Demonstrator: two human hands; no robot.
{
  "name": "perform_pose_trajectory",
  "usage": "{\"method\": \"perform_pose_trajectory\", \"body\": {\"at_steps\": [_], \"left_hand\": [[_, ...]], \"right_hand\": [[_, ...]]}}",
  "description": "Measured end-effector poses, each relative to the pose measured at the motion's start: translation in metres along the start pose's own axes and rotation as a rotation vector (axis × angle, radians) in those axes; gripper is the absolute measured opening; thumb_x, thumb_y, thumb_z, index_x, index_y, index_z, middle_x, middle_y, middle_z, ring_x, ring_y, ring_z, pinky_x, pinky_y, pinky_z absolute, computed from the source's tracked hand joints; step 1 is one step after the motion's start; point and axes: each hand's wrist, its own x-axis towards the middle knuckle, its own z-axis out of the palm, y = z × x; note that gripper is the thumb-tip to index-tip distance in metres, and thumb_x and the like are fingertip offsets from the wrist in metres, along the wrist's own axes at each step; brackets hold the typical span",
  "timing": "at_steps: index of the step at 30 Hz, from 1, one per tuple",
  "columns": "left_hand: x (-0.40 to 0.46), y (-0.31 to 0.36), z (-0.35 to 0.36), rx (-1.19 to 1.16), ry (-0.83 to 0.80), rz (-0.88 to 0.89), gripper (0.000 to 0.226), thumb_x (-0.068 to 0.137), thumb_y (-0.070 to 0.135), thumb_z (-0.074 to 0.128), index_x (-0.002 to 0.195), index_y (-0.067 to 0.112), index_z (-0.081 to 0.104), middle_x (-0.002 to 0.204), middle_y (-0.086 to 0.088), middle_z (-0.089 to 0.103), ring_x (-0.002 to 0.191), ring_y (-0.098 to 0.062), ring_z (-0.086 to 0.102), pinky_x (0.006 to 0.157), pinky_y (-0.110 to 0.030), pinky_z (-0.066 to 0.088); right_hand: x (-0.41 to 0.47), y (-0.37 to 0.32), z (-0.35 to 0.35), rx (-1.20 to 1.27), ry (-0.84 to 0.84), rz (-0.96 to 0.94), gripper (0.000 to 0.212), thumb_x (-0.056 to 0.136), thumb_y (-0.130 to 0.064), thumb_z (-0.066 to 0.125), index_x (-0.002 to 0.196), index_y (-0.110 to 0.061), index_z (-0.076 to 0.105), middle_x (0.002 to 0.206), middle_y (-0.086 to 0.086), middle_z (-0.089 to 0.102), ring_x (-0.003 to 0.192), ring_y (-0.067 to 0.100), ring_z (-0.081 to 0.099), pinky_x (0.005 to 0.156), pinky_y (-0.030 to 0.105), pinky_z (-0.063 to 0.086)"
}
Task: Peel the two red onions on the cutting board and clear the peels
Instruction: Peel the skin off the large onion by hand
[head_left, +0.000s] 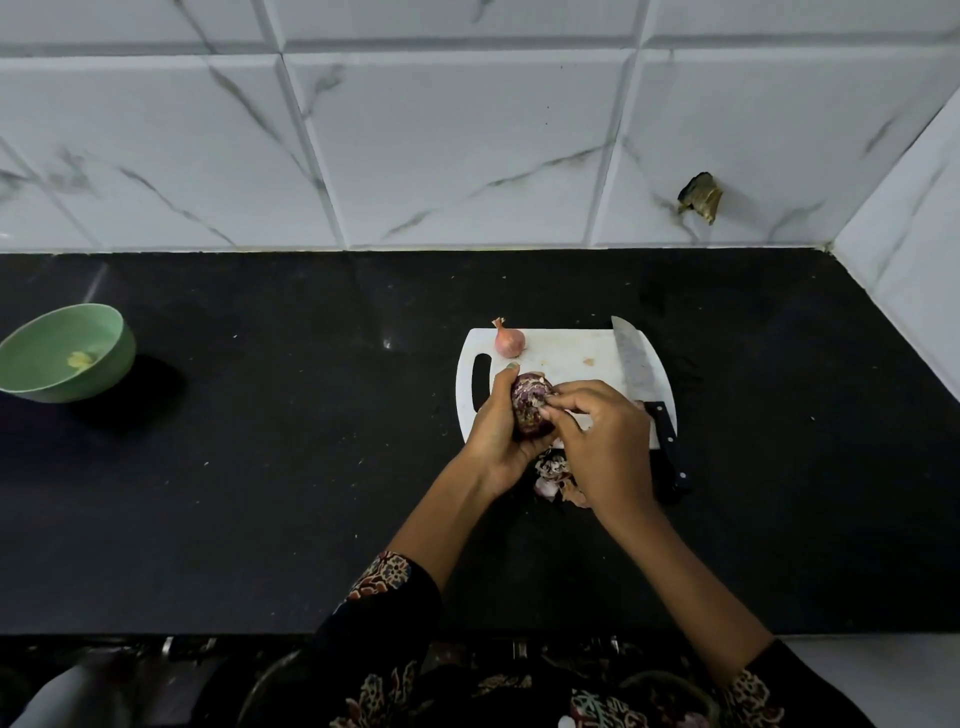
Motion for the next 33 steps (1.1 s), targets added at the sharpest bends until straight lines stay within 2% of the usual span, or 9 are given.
{"method": "perform_pose_trajectory", "body": {"at_steps": [3, 10, 13, 16, 19, 23, 26, 28, 33], "left_hand": [[0.001, 0.000, 0.001, 0.011, 0.011, -0.008, 0.042, 0.093, 0.044, 0.050, 0.111, 0.008, 0.061, 0.103, -0.012, 0.068, 0.089, -0.020, 0.065, 0.087, -0.035, 0.052], [0.003, 0.002, 0.003, 0.026, 0.037, 0.005, 0.036, 0.094, 0.040, 0.049, 0.109, 0.009, 0.061, 0.097, -0.010, 0.069, 0.085, -0.018, 0.067, 0.078, -0.032, 0.056], [0.002, 0.002, 0.002, 0.031, 0.057, -0.006, 0.038, 0.094, 0.041, 0.049, 0.111, 0.009, 0.061, 0.101, -0.011, 0.069, 0.086, -0.019, 0.066, 0.072, -0.031, 0.057], [0.000, 0.002, 0.000, -0.005, 0.054, -0.033, 0.042, 0.093, 0.043, 0.051, 0.112, 0.007, 0.061, 0.102, -0.012, 0.069, 0.084, -0.020, 0.066, 0.068, -0.030, 0.058], [-0.002, 0.004, 0.000, -0.034, 0.074, -0.049, 0.039, 0.092, 0.041, 0.056, 0.109, 0.006, 0.061, 0.094, -0.012, 0.069, 0.074, -0.019, 0.067, 0.058, -0.030, 0.058], [-0.002, 0.003, -0.002, -0.051, 0.050, -0.025, 0.028, 0.091, 0.033, 0.056, 0.101, 0.008, 0.061, 0.093, -0.012, 0.067, 0.079, -0.020, 0.064, 0.060, -0.031, 0.058], [-0.003, 0.003, 0.000, -0.056, -0.016, -0.004, 0.015, 0.087, 0.024, 0.053, 0.084, 0.011, 0.061, 0.084, -0.007, 0.065, 0.078, -0.020, 0.062, 0.062, -0.031, 0.055], [-0.005, 0.003, 0.002, -0.052, -0.058, 0.021, 0.017, 0.087, 0.021, 0.051, 0.076, 0.013, 0.061, 0.082, -0.007, 0.064, 0.076, -0.019, 0.061, 0.063, -0.031, 0.052], [-0.008, 0.004, 0.003, -0.037, -0.126, 0.123, 0.026, 0.088, 0.014, 0.044, 0.068, 0.015, 0.062, 0.073, -0.002, 0.063, 0.075, -0.016, 0.058, 0.070, -0.032, 0.048]], "right_hand": [[0.000, -0.001, -0.002, 0.010, -0.008, 0.031, 0.010, 0.074, -0.003, 0.075, 0.083, -0.008, 0.072, 0.083, 0.002, 0.070, 0.075, 0.008, 0.062, 0.070, 0.006, 0.043], [0.008, -0.002, -0.005, 0.097, -0.069, 0.169, 0.014, 0.076, -0.002, 0.073, 0.075, -0.014, 0.067, 0.067, -0.014, 0.061, 0.066, -0.002, 0.060, 0.063, 0.009, 0.048], [0.014, -0.002, -0.013, 0.124, -0.245, 0.212, 0.016, 0.078, -0.002, 0.071, 0.079, -0.017, 0.065, 0.069, -0.012, 0.062, 0.064, -0.006, 0.059, 0.060, 0.006, 0.045], [0.022, 0.003, -0.024, 0.081, -0.417, 0.251, 0.008, 0.085, -0.011, 0.065, 0.088, -0.018, 0.064, 0.069, -0.003, 0.065, 0.059, 0.000, 0.059, 0.056, 0.013, 0.046], [0.023, 0.014, -0.029, -0.024, -0.267, 0.258, 0.004, 0.089, -0.014, 0.058, 0.088, -0.015, 0.062, 0.064, 0.003, 0.061, 0.059, 0.014, 0.059, 0.057, 0.028, 0.047], [0.019, 0.023, -0.027, -0.055, -0.450, 0.329, 0.012, 0.085, -0.018, 0.064, 0.097, -0.022, 0.063, 0.097, 0.001, 0.052, 0.085, 0.012, 0.054, 0.078, 0.026, 0.046], [0.018, 0.013, -0.024, 0.188, -0.319, 0.419, 0.011, 0.087, -0.024, 0.064, 0.094, -0.016, 0.068, 0.085, -0.005, 0.062, 0.076, 0.007, 0.060, 0.064, 0.015, 0.047], [0.017, 0.007, -0.020, 0.265, -0.280, 0.414, 0.014, 0.085, -0.026, 0.066, 0.095, -0.016, 0.068, 0.084, -0.005, 0.066, 0.077, 0.010, 0.064, 0.064, 0.021, 0.052], [0.011, 0.001, -0.011, 0.228, -0.135, 0.316, 0.009, 0.083, -0.017, 0.069, 0.092, -0.018, 0.070, 0.089, -0.004, 0.067, 0.076, 0.008, 0.064, 0.062, 0.011, 0.049]]}}
